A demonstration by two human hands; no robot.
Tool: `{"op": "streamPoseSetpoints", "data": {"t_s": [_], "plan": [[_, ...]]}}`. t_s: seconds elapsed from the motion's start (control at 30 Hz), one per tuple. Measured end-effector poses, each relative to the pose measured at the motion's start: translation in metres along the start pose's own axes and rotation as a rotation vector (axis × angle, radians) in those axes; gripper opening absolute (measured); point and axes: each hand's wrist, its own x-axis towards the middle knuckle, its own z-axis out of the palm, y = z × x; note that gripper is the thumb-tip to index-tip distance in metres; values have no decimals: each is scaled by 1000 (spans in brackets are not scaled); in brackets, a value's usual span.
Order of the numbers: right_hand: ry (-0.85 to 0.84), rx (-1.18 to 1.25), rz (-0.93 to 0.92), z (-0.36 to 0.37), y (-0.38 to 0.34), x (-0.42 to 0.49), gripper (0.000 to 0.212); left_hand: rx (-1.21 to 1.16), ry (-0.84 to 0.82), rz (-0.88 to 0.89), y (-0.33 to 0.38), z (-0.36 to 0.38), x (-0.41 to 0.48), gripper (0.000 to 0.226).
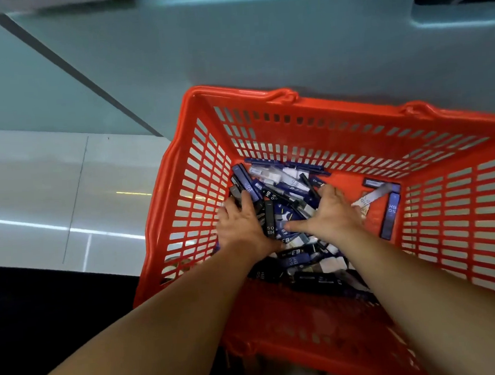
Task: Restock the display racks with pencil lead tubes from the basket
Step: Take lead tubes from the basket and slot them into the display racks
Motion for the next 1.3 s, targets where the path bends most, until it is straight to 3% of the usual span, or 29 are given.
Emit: {"op": "streamPoseSetpoints", "data": {"t_s": [0.17,0.4,0.5,0.7,0.9,1.17,1.3], "plan": [[40,4,-52,0,-1,3,114,-101,115,-88,8,3,12,146],[-42,178,-85,-5,-3,5,105,70,97,96,2,2,21,147],[-119,193,-78,-9,-1,8,114,109,75,134,-2,-1,23,146],[-204,192,-105,-13,2,8,120,43,71,170,-5,-2,26,117],[-244,253,-111,-20,9,8,89,-118,84,175,-9,10,22,113],[-202,312,-69,-27,9,-6,63,-239,-37,195,-17,5,17,95],[-158,297,-85,-41,9,-15,55,-291,-54,265,-20,-2,18,67]]}}
